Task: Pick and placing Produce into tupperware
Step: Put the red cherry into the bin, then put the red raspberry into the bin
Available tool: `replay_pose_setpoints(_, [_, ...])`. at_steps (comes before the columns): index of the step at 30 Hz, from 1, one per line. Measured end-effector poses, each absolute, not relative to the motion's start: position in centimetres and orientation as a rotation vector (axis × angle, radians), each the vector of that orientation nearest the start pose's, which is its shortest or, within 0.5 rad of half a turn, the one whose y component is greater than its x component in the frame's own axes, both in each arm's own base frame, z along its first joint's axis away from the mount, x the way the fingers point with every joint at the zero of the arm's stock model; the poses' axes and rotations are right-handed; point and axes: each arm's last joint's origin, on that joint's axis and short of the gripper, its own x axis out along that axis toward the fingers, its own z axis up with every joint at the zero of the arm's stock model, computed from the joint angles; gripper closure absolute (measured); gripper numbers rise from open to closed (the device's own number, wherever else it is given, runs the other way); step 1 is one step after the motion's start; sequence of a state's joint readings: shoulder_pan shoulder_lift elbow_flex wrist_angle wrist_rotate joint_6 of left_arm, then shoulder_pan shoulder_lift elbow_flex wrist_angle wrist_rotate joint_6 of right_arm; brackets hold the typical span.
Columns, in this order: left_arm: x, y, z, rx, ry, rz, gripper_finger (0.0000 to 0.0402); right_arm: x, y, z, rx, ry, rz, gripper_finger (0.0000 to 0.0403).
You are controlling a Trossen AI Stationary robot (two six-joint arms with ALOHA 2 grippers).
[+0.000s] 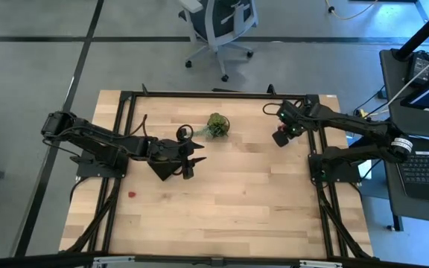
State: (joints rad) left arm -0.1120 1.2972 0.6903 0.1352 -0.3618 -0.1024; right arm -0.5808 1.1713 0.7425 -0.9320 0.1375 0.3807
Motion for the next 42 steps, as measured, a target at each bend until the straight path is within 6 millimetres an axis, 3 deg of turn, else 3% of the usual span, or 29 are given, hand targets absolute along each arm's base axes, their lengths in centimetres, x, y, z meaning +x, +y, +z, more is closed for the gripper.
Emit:
replay_pose_setpoints(29, [26.81,-1.98,22.4,0.011,0.447,0.268,0.0207,15.39,-10.58,20.55,0.611,1.215,-0.864,0.0385])
replay_pose_setpoints(42, [26.69,-2.04,22.13,0.012,0.48,0.244,0.0207,15.63,-10.74,21.2,0.608,1.193,-0.863,0.0295])
